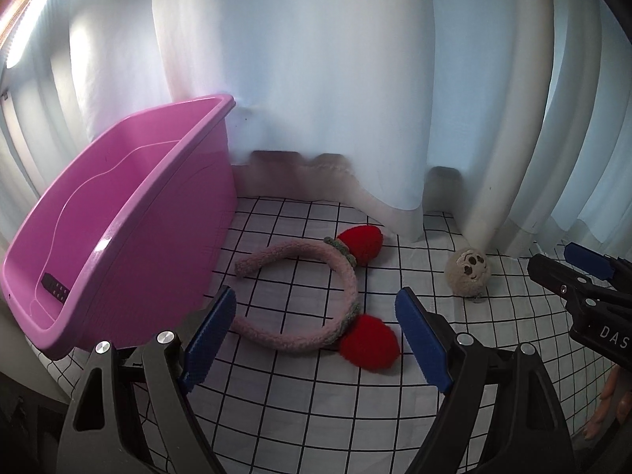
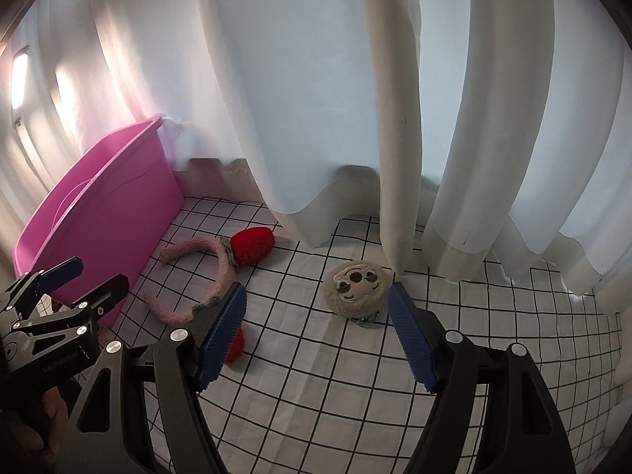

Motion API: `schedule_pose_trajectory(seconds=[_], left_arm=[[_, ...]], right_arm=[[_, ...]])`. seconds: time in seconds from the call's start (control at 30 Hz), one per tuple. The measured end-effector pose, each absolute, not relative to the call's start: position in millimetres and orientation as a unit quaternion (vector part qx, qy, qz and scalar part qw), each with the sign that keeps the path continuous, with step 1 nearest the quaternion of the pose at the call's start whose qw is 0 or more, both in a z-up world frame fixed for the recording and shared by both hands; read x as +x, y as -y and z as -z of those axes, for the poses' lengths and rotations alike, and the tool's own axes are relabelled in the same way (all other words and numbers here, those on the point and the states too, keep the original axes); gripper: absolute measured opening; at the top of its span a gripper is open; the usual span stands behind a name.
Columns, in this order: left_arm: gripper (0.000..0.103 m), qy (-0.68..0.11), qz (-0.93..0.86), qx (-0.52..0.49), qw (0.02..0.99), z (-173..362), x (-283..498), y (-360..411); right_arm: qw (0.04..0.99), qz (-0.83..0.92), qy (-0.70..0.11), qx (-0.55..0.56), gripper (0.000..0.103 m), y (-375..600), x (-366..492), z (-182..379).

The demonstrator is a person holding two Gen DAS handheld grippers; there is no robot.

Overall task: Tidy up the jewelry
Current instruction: 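Move the left tool to the pink strawberry headband while the right tool approaches the sloth plush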

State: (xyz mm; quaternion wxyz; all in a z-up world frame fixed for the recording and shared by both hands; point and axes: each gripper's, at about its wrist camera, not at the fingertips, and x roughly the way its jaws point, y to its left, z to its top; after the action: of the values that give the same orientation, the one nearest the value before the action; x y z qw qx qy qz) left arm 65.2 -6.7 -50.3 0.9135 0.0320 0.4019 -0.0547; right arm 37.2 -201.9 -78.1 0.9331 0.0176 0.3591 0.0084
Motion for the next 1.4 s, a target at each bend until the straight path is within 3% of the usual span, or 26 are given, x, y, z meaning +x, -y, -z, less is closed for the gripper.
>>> schedule_pose_trajectory(seconds=[0.57,1.4], left_arm=[[0.082,-0.454,0.041,0.030,0.890,112,92,19],[0.082,-0.470,0.034,0.051,0.880,153,153,35]], right_arm=[[0.915,0.005,-0.401,0.054,0.071,233,54,136],[0.883,0.026,-0.462,0.075,0.071,243,127,202]])
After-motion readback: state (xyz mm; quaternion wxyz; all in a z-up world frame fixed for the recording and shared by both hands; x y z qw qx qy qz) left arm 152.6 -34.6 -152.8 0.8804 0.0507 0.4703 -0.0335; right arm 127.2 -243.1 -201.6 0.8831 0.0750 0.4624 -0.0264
